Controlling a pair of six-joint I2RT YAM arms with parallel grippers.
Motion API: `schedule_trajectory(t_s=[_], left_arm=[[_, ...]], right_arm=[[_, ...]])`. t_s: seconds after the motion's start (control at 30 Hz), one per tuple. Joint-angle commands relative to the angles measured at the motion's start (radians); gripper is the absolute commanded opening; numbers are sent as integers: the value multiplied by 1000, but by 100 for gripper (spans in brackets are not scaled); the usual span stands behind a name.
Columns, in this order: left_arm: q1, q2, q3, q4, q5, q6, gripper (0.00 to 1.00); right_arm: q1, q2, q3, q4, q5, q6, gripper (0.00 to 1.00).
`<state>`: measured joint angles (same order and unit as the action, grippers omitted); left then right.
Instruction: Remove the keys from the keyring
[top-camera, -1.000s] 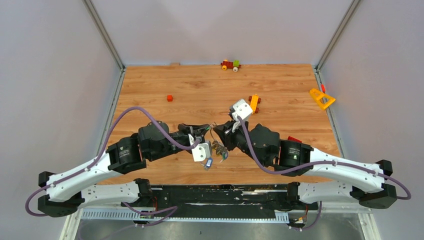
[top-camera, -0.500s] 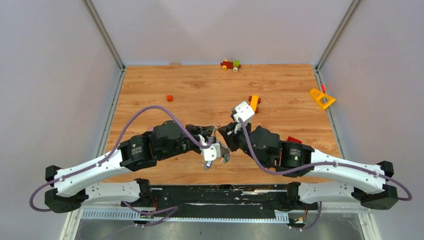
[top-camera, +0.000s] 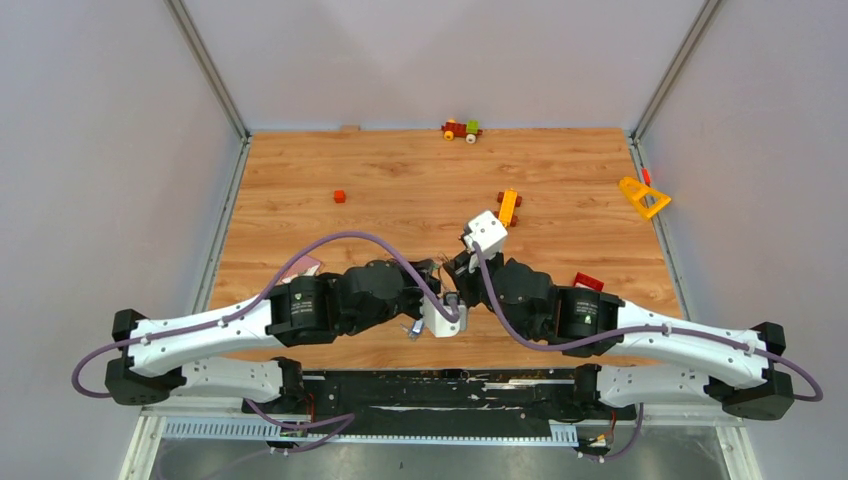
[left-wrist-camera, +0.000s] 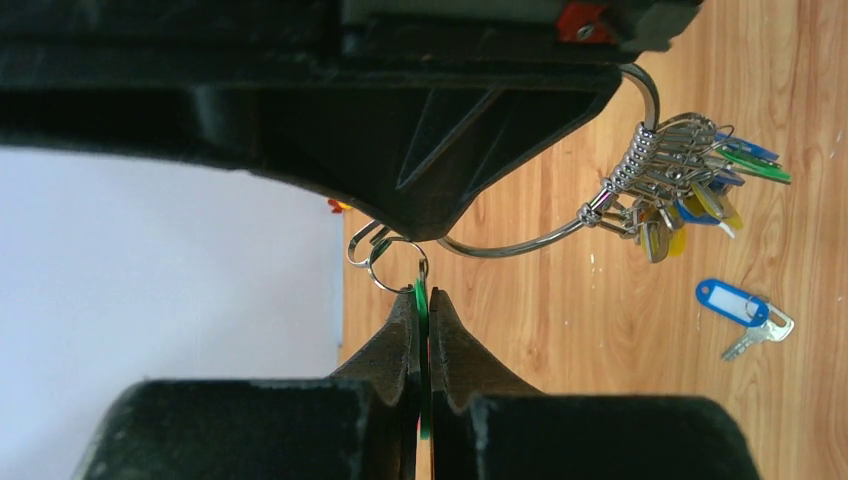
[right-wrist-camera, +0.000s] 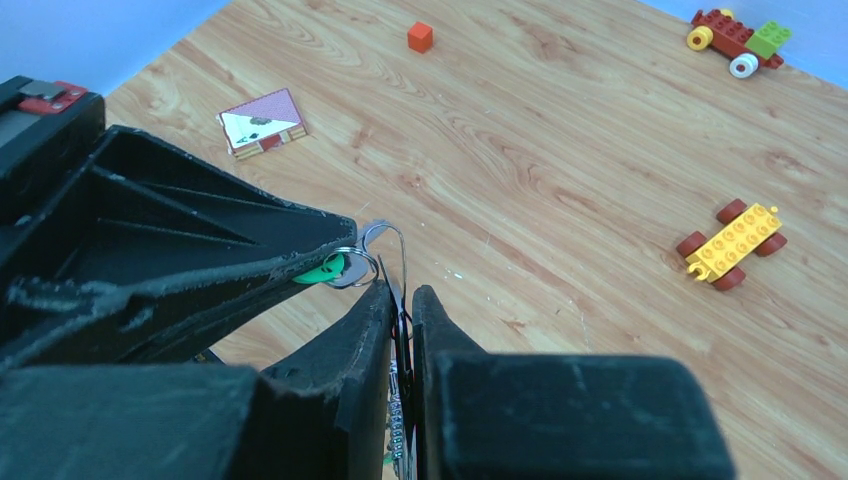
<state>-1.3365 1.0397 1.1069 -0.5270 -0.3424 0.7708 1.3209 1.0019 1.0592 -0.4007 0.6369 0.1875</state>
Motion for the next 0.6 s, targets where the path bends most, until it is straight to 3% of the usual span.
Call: schedule_trajectory(t_s=[0.0,0.33,0.57], left_arm=[[-102,62,-16,-215,-15,0,0],[-255,96,-69,-129,-168,-12,0],[-363,169,-107,-33,-264,-40,0]], right_arm=[[-35,-70,46,303,177,48,0],[-75,-136,-27,391,138,107,0],[-90,-211,-125,543,57,117,0]])
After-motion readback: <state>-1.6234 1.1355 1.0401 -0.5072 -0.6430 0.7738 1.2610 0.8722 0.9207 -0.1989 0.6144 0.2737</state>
